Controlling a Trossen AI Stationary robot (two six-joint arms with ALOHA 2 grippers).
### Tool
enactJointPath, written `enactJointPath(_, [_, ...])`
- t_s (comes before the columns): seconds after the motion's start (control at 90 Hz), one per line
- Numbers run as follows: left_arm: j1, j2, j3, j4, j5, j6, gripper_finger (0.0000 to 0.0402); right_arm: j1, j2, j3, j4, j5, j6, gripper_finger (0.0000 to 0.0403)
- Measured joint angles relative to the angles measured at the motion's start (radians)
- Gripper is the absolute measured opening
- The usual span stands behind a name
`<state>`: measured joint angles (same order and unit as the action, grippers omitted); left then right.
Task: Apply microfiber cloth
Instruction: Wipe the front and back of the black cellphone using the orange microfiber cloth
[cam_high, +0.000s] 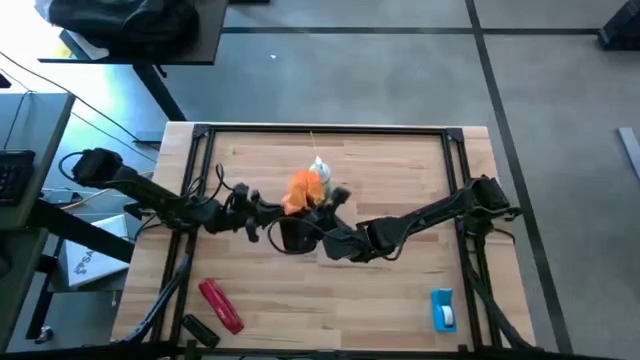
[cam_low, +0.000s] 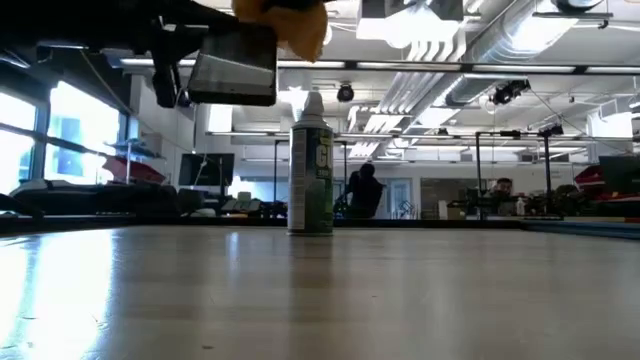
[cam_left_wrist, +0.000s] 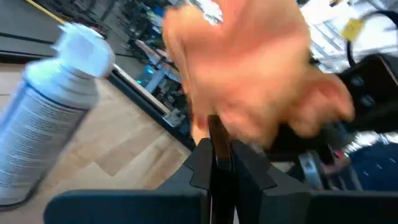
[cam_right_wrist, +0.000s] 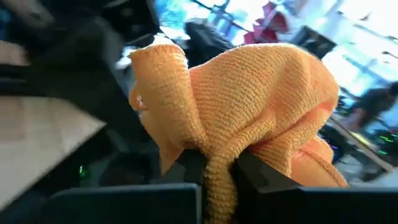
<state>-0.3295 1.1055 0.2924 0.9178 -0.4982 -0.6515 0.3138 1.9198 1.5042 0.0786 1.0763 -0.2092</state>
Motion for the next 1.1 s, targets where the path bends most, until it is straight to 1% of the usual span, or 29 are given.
enactJointPath(0.089, [0.0, 0.0, 0.0, -0.001, 0.005, 0.0, 0.0012, 0.007, 0.0, 0.0, 0.015, 0.039, 0.031, 0.0009])
enactJointPath(0.167, [0.0, -0.001, 0.001, -0.003, -0.001, 0.0, 0.0012, 0.021, 0.0, 0.0, 0.024, 0.074, 0.14, 0.0009])
enactJointPath(0.222, [0.0, -0.001, 0.001, -0.007, -0.011, 0.001, 0.0012, 0.037, 0.0, 0.0, 0.023, 0.071, 0.222, 0.0009])
enactJointPath(0.311, [0.0, -0.001, 0.001, -0.023, -0.046, 0.001, 0.0012, 0.061, 0.007, 0.0, 0.028, 0.061, 0.316, 0.0006])
enactJointPath(0.411, [0.001, -0.001, 0.001, -0.032, -0.1, 0.002, 0.0012, 0.083, 0.031, 0.0, 0.032, 0.075, 0.392, 0.0005])
enactJointPath(0.522, [0.001, -0.001, 0.001, -0.029, -0.16, 0.008, 0.0012, 0.076, 0.073, 0.0, 0.049, 0.087, 0.499, 0.0004])
enactJointPath(0.6, [0.001, -0.001, 0.001, -0.029, -0.17, 0.008, 0.0012, 0.059, 0.103, 0.0, 0.076, 0.113, 0.545, 0.0004])
enactJointPath(0.678, [-0.002, -0.001, 0.001, -0.031, -0.172, 0.008, 0.0012, 0.042, 0.121, 0.0, 0.104, 0.159, 0.567, 0.0004])
enactJointPath(0.756, [-0.004, 0.0, 0.001, -0.029, -0.178, 0.009, 0.0012, 0.021, 0.122, 0.0, 0.136, 0.166, 0.571, 0.0003])
enactJointPath(0.856, [-0.004, 0.0, 0.001, -0.03, -0.188, 0.013, 0.0012, -0.01, 0.122, 0.0, 0.185, 0.122, 0.534, 0.0003])
enactJointPath(0.989, [-0.004, 0.0, 0.001, -0.03, -0.188, 0.026, 0.0012, -0.043, 0.121, 0.0, 0.262, 0.03, 0.46, 0.0002])
enactJointPath(1.1, [-0.004, 0.0, 0.0, -0.033, -0.19, 0.028, 0.0012, -0.051, 0.121, 0.0, 0.26, 0.016, 0.455, 0.0002])
